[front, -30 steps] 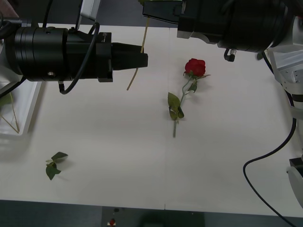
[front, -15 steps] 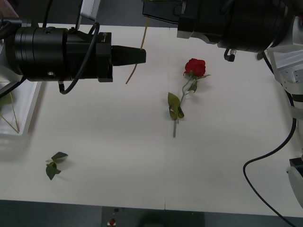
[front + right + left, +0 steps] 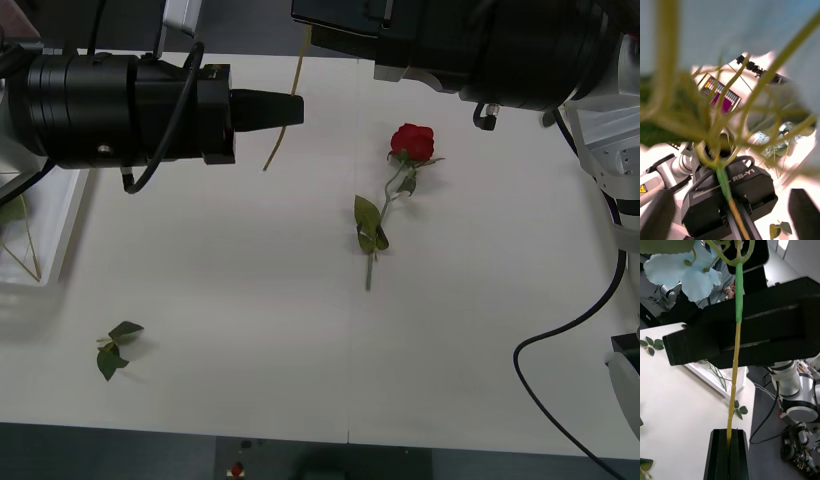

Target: Put the red flowers into the right box and the blue flowers into the left box

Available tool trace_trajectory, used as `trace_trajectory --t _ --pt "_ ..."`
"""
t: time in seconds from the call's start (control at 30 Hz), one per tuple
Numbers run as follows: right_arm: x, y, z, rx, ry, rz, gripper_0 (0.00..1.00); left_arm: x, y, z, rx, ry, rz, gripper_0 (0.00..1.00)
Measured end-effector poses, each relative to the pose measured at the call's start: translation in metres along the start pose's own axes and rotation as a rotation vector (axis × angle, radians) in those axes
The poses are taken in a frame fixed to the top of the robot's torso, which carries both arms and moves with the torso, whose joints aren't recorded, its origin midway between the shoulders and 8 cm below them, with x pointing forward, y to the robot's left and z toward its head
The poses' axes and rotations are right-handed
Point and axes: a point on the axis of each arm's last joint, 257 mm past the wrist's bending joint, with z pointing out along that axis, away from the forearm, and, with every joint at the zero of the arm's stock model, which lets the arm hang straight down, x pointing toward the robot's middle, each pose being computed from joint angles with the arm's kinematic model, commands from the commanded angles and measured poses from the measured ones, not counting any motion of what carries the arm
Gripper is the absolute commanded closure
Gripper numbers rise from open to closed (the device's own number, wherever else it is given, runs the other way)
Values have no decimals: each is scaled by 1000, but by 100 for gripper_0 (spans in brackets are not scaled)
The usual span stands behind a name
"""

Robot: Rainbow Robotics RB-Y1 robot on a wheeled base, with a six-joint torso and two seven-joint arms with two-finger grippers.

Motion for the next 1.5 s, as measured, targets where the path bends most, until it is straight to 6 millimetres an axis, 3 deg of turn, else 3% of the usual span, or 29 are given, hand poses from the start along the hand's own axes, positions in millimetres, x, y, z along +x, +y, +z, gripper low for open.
trace_trajectory --t 0.2,0.37,0.5,0.63,0.77,0.93,1.17,1.33,1.5 --pt "0 0 0 0 0 0 0 -7 15 -15 -42 -17 -16 100" --pt "0 -1 0 1 0 2 0 -21 26 -57 -122 -73 -2 100" --pt "-1 -4 -3 14 1 4 0 -28 31 -104 -207 -116 -17 100" --pt "-3 -18 -17 74 18 6 0 -20 33 -159 -277 -114 -73 100" --pt "-5 -29 -31 129 31 52 0 -13 36 -232 -385 -100 -66 100" --pt "-2 -44 -45 210 54 136 0 19 53 -331 -583 -14 -88 100" --pt "18 -77 -67 408 122 230 0 86 89 -432 -836 137 -186 100" --pt "36 -107 -89 564 170 304 0 125 108 -486 -995 239 -222 100" --pt "57 -130 -116 745 231 405 0 170 119 -507 -1061 322 -284 100"
